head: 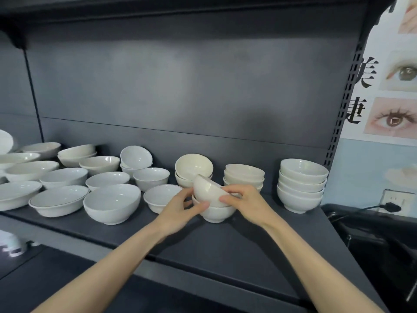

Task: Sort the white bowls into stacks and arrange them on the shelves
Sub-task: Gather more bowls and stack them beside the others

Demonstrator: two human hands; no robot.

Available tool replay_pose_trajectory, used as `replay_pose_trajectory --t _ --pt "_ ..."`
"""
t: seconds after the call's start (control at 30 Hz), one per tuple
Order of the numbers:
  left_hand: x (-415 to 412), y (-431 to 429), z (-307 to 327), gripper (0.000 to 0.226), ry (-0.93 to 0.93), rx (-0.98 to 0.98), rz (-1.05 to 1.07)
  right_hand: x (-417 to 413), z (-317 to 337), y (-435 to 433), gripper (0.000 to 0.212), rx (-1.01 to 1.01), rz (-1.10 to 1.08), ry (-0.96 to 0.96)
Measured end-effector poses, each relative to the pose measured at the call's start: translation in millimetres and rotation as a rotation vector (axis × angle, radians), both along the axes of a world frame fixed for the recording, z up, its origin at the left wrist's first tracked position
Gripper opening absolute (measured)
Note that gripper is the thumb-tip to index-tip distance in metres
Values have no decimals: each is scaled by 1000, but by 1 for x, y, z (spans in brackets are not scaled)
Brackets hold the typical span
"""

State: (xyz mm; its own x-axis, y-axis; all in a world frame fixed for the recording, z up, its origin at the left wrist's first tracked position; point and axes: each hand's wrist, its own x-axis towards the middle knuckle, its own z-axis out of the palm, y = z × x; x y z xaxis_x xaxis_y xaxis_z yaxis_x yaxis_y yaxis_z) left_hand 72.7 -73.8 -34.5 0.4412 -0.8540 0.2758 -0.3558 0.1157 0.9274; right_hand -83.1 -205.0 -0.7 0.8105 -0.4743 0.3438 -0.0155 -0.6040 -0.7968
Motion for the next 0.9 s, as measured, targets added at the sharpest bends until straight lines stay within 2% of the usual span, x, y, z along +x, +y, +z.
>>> replay_pose_trajectory --t 0.07,0.17,0.23,0.4,0.47,0.6,0.77,0.9 --pt "0 -1 -4 80 16 24 -12 -1 1 -2 16 -75 -1 24" --pt "-5 -7 -7 73 50 19 -20 -2 1 -6 25 -201 -46 84" --pt "-8 -12 -8 76 60 6 -13 -3 1 -8 28 -270 -57 135" --pt "-8 -21 -17 78 73 -16 -12 -7 -6 -9 27 -298 -60 145" --pt "-7 -24 -18 81 87 -16 8 -10 -10 -10 24 -277 -58 122" --pt "-7 -24 -16 74 68 -9 45 -14 -11 -9 27 -92 -160 -5" --pt "-5 -23 -21 76 29 11 79 -13 -18 -11 33 -3 -237 27" --pt "-5 -21 -21 66 -7 7 57 -18 -20 -12 23 30 -251 -6"
